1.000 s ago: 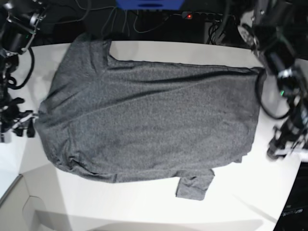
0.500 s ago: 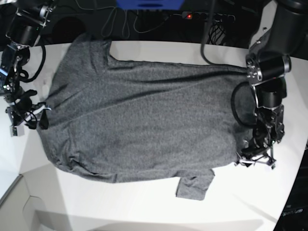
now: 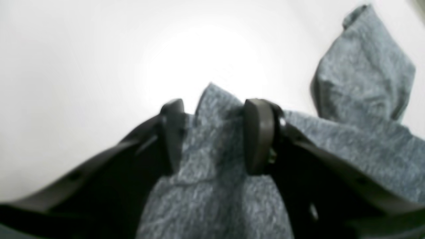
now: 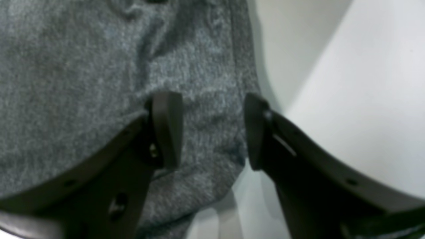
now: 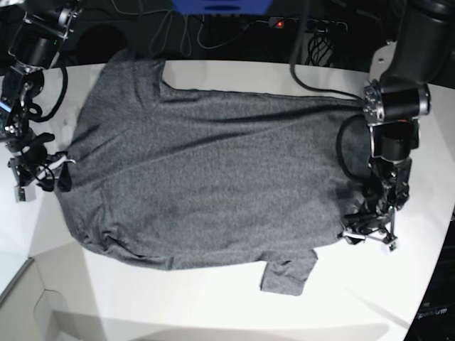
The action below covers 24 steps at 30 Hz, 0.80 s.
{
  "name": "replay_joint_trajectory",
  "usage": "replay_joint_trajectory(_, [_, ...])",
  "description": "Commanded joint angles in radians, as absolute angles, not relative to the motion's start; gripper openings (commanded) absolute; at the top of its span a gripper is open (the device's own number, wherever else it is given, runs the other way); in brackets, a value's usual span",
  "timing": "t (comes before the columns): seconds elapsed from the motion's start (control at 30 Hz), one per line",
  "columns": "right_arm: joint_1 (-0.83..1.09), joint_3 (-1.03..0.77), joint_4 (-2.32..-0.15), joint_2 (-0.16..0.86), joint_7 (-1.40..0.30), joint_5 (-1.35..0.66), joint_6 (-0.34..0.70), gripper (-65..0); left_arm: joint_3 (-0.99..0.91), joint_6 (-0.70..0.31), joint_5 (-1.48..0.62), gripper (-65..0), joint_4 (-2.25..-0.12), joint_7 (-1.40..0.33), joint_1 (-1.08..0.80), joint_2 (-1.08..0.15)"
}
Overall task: Layout the t-shirt on the table in an organized manner, then fold the t-shirt properly
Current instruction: 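Pull the hem corner toward the shirt's shoulder with the left gripper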
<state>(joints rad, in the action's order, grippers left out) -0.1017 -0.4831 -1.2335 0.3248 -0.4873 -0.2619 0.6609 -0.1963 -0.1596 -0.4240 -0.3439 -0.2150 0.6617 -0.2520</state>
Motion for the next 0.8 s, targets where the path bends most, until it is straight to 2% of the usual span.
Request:
replay_joint_trajectory(0.0, [-0.114, -0.489, -1.25, 0.346, -0.464, -0.275, 0.665, -35.0, -0.196, -0.15, -0.418, -36.8, -0.334, -0.217, 0.68, -0.262])
replay_joint_trajectory(0.1, [-0.108, -0.489, -1.25, 0.346, -0.463, -0.275, 0.665, -35.0, -0.196, -0.151, -0.418, -37.9, -0.321, -0.203, 0.68, -0.262])
replay_joint_trajectory(0.13, [-0.108, -0.489, -1.248, 0.346, -0.463, -0.275, 0.665, -35.0, -0.194, -0.153, -0.418, -40.7, -0.321, -0.203, 0.68, -0.263])
replay_joint_trajectory(0.2, [-0.108, -0.489, -1.248, 0.344, -0.463, -0.275, 0.665, -35.0, -0.194, -0.153, -0.418, -49.4, -0.328, -0.203, 0.68, -0.262])
replay_joint_trajectory(0.27, [-0.107, -0.489, -1.248, 0.344, -0.463, -0.275, 0.665, -35.0, -0.196, -0.153, -0.418, -62.3, -0.329, -0.203, 0.68, -0.26])
replay_joint_trajectory(0.3, [-0.107, -0.489, -1.248, 0.344, -0.463, -0.275, 0.665, -35.0, -0.196, -0.153, -0.418, -65.0, -0.329, -0.203, 0.682, -0.26])
replay_joint_trajectory(0.4, [-0.107, -0.489, -1.248, 0.344, -0.463, -0.275, 0.665, -35.1, -0.196, -0.153, -0.42, -63.5, -0.361, -0.203, 0.685, -0.26])
replay_joint_trajectory(0.5, [-0.107, -0.489, -1.248, 0.344, -0.463, -0.275, 0.665, -35.1, -0.196, -0.154, -0.423, -65.0, -0.486, -0.232, 0.67, -0.262])
replay_joint_trajectory(0.77, [-0.107, -0.489, -1.248, 0.344, -0.463, -0.275, 0.665, -35.1, -0.203, -0.145, -0.427, -65.0, -1.084, -0.45, 0.461, -0.257])
